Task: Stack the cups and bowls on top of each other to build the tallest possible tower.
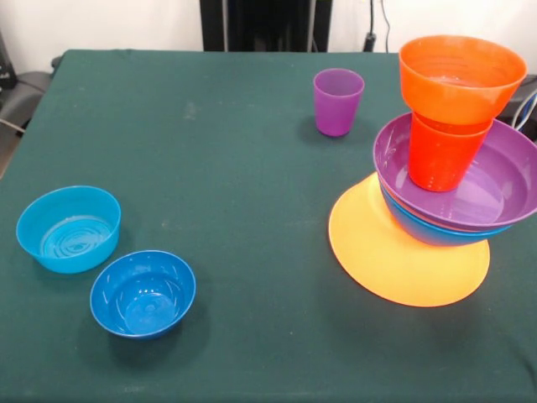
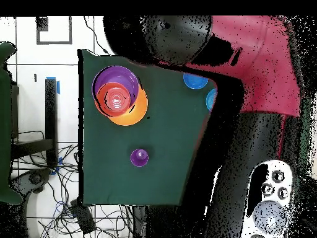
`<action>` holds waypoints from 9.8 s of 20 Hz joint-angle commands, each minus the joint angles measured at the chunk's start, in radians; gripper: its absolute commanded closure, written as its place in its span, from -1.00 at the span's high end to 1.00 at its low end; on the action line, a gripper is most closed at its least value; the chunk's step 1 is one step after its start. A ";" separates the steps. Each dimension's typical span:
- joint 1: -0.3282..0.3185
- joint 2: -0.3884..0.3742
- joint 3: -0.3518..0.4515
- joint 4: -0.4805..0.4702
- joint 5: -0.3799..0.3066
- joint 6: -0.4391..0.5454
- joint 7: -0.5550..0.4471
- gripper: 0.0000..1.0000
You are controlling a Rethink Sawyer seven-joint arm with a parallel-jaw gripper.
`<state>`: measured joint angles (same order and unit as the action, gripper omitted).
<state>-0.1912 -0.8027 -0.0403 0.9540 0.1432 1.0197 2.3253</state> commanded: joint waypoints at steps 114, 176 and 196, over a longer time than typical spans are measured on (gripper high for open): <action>0.352 0.056 -0.247 0.505 0.190 -0.336 0.201 -1.00; 0.422 0.029 -0.276 0.712 0.198 -0.499 0.177 -1.00; 0.400 0.056 -0.242 0.729 0.212 -0.567 0.160 -1.00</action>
<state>0.2302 -0.8004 -0.3784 1.5786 0.3380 0.4768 2.3323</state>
